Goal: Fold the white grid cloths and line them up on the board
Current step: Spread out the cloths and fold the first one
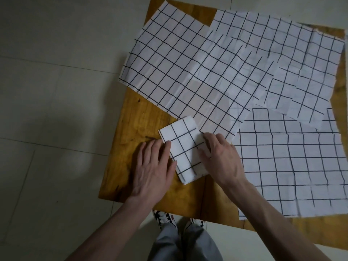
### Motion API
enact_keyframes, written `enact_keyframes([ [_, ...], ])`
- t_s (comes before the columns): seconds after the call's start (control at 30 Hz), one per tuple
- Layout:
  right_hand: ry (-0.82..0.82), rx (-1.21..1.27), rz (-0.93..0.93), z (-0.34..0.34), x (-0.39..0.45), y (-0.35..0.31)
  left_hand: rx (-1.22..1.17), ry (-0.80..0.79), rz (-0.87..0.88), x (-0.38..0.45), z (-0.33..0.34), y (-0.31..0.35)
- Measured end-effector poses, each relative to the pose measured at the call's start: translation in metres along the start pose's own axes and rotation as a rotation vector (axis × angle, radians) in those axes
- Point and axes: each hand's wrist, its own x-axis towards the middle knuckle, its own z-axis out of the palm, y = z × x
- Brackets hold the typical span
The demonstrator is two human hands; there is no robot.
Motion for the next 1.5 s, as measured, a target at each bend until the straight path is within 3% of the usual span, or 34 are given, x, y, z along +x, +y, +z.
enact_keyframes([
  [0.3,-0.058,0.156,-0.076,0.031,-0.048,-0.015,0.067,-0.011,-0.023,-0.006,0.002,-0.008],
  [0.47,0.065,-0.007,-0.165,0.038,-0.052,-0.027,0.093,-0.022,0.013,-0.021,0.003,-0.021],
  [0.6,0.000,-0.076,-0.254,0.054,-0.052,-0.039,0.107,-0.019,0.051,-0.028,0.001,-0.037],
  [1.13,0.040,-0.113,-0.212,0.087,-0.056,-0.109,0.066,-0.011,0.086,-0.051,-0.003,-0.099],
  [1.5,0.060,-0.075,-0.234,0.084,-0.058,-0.105,0.039,0.021,0.056,-0.045,-0.008,-0.077],
])
